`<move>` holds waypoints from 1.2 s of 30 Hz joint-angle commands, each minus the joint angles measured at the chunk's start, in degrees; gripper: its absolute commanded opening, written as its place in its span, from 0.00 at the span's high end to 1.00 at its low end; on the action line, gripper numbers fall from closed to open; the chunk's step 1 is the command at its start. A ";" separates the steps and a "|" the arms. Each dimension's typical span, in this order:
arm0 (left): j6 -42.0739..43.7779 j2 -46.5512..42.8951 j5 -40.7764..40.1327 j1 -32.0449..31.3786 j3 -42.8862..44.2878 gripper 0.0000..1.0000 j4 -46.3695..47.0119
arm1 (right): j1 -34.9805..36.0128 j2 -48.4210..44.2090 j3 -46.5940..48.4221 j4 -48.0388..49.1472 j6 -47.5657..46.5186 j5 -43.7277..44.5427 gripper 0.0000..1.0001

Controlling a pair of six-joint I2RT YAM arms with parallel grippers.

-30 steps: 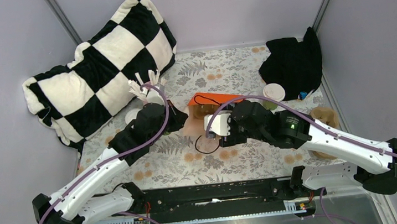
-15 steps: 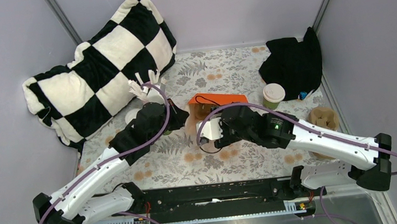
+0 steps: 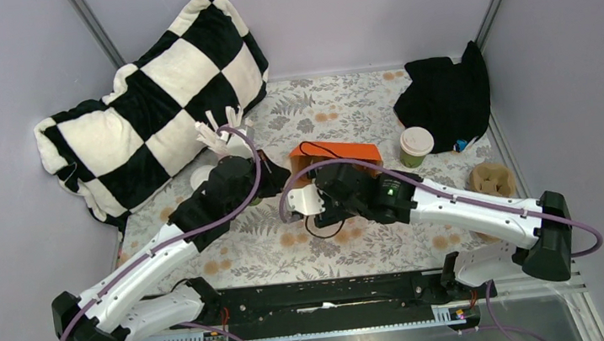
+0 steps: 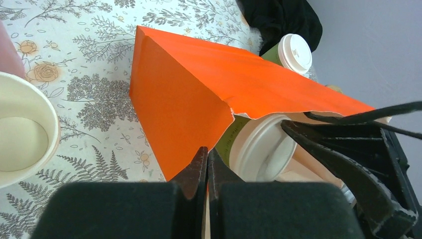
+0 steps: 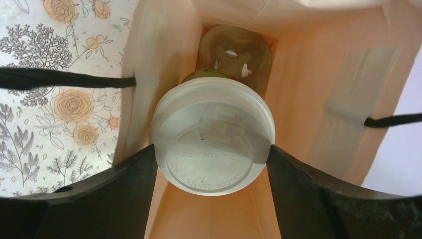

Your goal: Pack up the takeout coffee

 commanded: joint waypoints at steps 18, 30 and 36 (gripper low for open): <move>2.33 -4.67 2.63 -0.21 -5.54 1.00 4.78 | -2.34 2.16 -0.07 0.69 2.64 2.58 0.48; 4.27 -4.99 4.27 -0.22 -4.95 1.00 4.13 | -6.29 8.59 0.96 8.14 -1.26 0.28 0.49; 5.55 -5.85 3.52 -0.21 -5.61 1.00 3.60 | -8.94 4.53 -1.74 8.30 -1.84 1.08 0.48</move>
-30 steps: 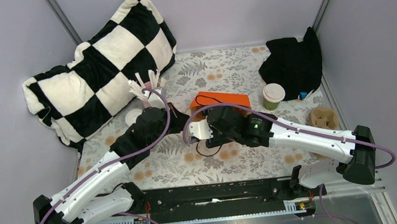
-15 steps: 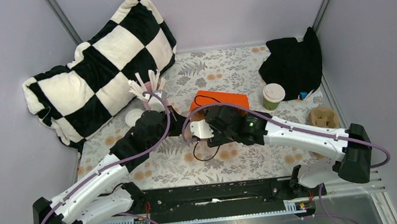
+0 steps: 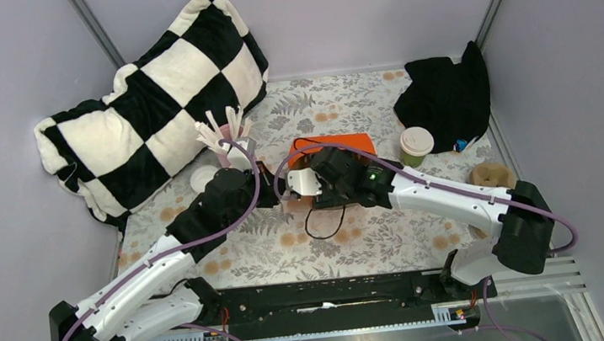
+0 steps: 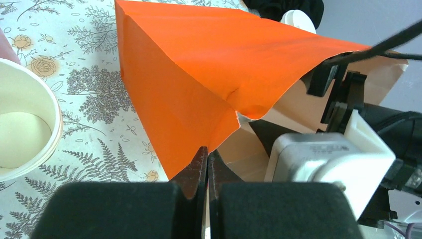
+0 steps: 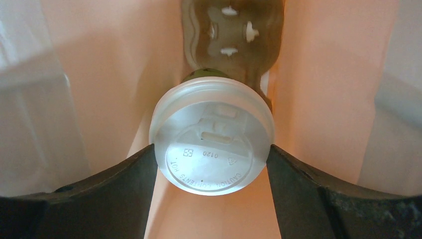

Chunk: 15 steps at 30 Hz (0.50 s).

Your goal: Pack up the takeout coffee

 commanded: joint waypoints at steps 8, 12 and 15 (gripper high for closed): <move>2.92 -0.29 0.54 -0.21 1.97 1.00 0.73 | -2.43 -3.53 -3.25 3.77 -3.53 0.11 0.48; 3.38 0.28 1.05 -0.21 2.37 1.00 0.45 | -2.95 -0.99 -1.91 6.57 -5.87 0.92 0.48; 3.40 0.25 1.37 -0.20 2.46 1.00 -0.15 | -4.50 -1.28 -2.67 7.59 -6.63 1.37 0.48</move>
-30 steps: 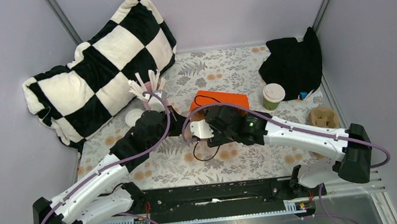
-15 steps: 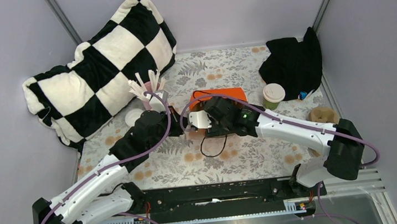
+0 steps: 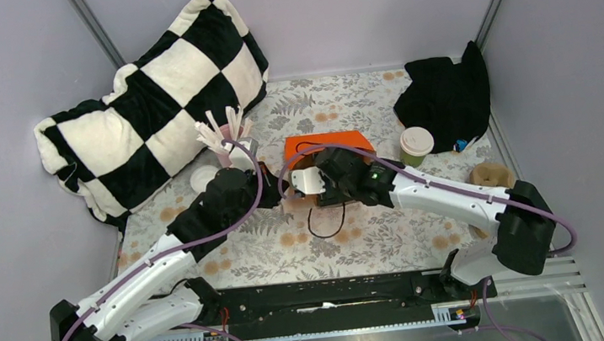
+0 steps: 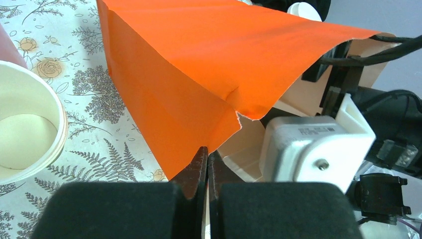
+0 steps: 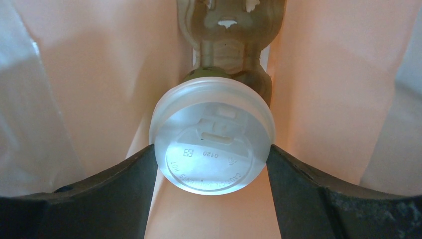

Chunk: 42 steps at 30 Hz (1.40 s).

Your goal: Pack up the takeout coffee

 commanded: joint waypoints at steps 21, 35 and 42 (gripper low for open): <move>1.53 5.39 -4.08 -0.21 11.91 1.00 -12.61 | -3.65 0.11 4.15 5.74 3.21 -8.42 0.51; -2.16 15.48 -13.78 -0.30 17.99 0.83 -18.55 | -3.43 3.47 6.55 7.04 7.47 -7.96 0.52; -0.97 20.37 -20.67 -0.30 22.24 0.93 -18.85 | -3.52 3.68 6.49 7.16 6.04 -6.84 0.52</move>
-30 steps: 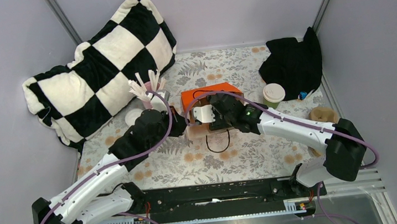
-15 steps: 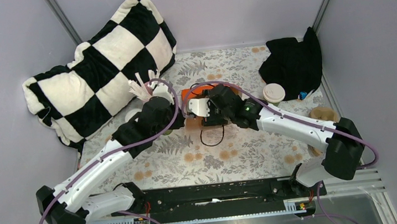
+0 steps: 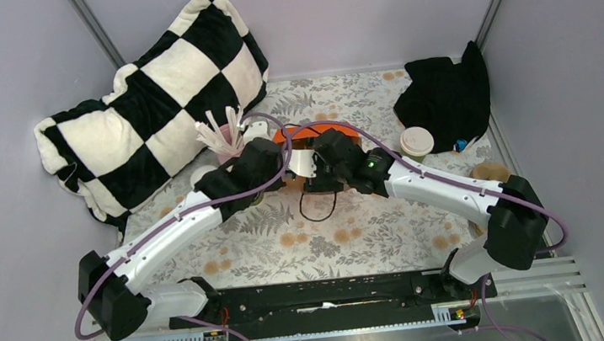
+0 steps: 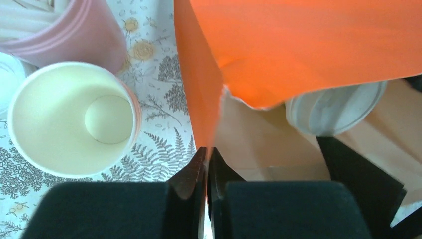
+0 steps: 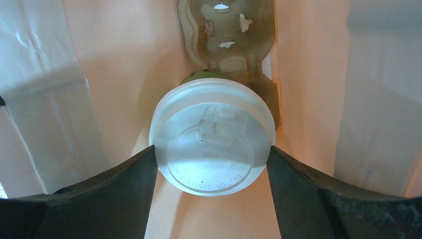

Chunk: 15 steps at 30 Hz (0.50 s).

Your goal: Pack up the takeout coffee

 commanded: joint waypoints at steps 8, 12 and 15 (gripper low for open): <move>1.13 -2.25 -4.60 -0.44 -0.78 1.00 4.00 | -0.14 -1.09 2.25 0.73 -5.44 1.77 0.52; 1.23 -8.82 -1.69 -0.58 -7.15 1.00 7.70 | -0.17 -3.01 0.02 2.43 -10.38 0.76 0.52; 0.87 -11.56 0.11 -0.75 -10.35 1.00 9.60 | -0.19 -3.42 -0.68 3.18 -12.65 0.71 0.51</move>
